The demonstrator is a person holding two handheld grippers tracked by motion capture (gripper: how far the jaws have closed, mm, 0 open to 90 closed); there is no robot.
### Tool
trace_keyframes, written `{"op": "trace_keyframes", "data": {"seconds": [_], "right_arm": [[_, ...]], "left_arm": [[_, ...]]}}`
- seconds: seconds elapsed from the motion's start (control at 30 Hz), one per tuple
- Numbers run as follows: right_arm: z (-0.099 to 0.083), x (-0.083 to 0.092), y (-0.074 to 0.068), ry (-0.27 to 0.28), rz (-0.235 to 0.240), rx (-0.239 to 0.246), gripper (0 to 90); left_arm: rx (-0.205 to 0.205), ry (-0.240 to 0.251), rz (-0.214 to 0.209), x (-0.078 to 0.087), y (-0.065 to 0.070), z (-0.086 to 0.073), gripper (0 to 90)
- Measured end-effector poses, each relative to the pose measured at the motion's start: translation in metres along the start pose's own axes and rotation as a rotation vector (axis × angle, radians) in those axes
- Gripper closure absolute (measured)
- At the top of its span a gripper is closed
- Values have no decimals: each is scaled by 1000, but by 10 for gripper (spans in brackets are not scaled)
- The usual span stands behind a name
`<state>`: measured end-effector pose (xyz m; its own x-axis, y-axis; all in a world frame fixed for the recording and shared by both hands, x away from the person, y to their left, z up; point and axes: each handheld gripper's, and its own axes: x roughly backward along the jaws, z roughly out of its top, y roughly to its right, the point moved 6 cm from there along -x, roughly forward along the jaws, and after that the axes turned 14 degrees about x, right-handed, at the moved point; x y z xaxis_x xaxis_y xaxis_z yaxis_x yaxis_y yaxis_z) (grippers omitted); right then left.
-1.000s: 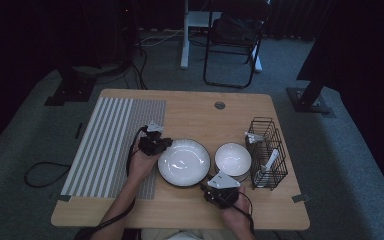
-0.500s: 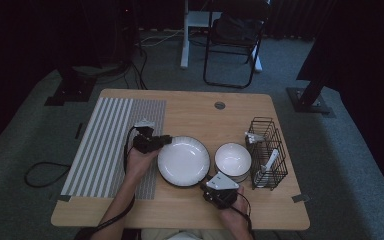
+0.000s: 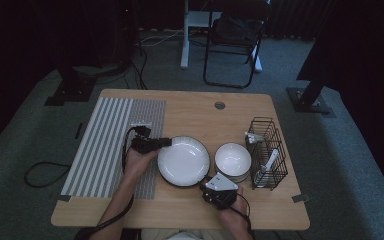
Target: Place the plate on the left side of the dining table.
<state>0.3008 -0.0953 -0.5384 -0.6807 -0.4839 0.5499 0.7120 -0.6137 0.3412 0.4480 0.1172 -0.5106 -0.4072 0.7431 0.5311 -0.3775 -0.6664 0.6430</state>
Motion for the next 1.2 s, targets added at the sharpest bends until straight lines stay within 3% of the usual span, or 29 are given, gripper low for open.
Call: {"op": "trace_keyframes", "data": {"seconds": [0.17, 0.23, 0.4, 0.6, 0.67, 0.93, 1.2], "right_arm": [[0, 0, 0, 6, 0, -1, 635], [0, 0, 0, 5, -1, 0, 635], [0, 0, 0, 9, -11, -4, 636], [-1, 0, 1, 2, -25, -4, 642], [-1, 0, 2, 2, -29, 0, 643], [0, 0, 1, 5, -27, -1, 643], [-1, 0, 0, 4, -32, 1, 612]], "left_arm": [[-59, -19, 67, -1, 3, -1, 749], [-47, -32, 51, 0, 3, 0, 749], [-39, -92, 55, 3, -1, 0, 751], [12, -157, -5, 6, -7, -1, 751], [-2, -176, 29, 1, -9, -6, 755], [-1, -134, 42, 0, -11, -6, 840], [11, -95, 35, -1, -8, -5, 851]]}}
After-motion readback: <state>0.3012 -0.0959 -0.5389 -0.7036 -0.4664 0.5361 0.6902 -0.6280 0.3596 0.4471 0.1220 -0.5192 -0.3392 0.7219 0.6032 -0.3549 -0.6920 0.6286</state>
